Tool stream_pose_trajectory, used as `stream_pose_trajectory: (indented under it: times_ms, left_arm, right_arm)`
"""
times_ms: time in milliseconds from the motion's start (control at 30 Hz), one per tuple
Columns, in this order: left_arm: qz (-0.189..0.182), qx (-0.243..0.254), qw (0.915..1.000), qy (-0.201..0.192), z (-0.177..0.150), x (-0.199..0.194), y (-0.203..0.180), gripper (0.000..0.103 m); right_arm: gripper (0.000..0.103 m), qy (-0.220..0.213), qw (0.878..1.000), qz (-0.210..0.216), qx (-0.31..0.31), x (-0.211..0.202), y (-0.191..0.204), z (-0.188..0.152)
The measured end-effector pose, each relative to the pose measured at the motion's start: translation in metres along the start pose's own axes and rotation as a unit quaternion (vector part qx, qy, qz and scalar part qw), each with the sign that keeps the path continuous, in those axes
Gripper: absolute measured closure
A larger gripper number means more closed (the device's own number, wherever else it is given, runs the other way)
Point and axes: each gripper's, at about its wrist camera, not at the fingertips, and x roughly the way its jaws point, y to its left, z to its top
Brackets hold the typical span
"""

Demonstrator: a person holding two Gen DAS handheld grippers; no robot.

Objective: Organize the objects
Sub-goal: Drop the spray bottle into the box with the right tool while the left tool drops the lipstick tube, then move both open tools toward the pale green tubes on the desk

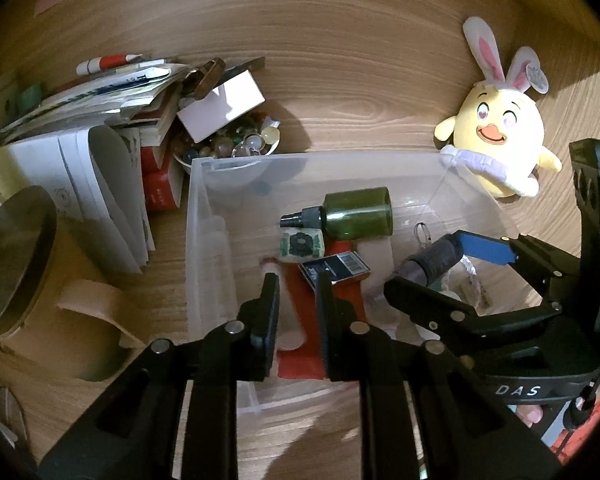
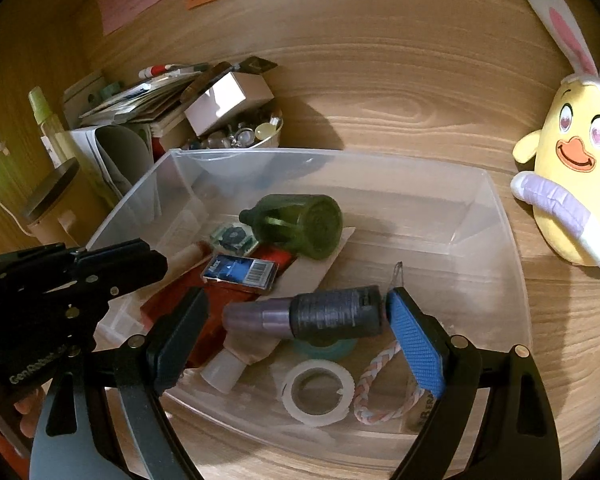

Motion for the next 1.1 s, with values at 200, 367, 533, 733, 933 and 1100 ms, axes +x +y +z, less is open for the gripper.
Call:
stream_pose_trajectory:
  times_ms: [200,367,533,733,933,1100]
  left_arm:
    - [-0.002,-0.004,1.0000,-0.008,-0.002,-0.011,0.000,0.073]
    - [0.001,-0.008,0.9996,-0.028,-0.002,-0.028,0.000,0.051]
    - [0.008,-0.007,0.9984,-0.056,-0.004,-0.048,-0.004,0.034]
    - [0.017,0.007,0.9967,-0.079,-0.013,-0.069,-0.014,0.014]
    - [0.010,0.010,0.9971,-0.075,-0.027,-0.078,-0.017,0.012]
    - [0.004,0.008,0.9984,-0.057,-0.042,-0.075,-0.017,0.012]
  right_arm:
    - [0.014,-0.005,1.000,-0.002,-0.010,-0.008,0.004,-0.001]
    - [0.014,-0.026,1.000,-0.006,-0.015,-0.028,0.004,0.000]
    - [0.014,-0.046,0.999,-0.015,-0.022,-0.052,0.004,-0.005]
    - [0.013,-0.064,0.997,-0.027,-0.036,-0.078,0.004,-0.019]
    - [0.013,-0.065,0.997,-0.038,-0.035,-0.095,-0.006,-0.039]
    - [0.013,-0.037,0.998,-0.041,-0.022,-0.092,-0.019,-0.062]
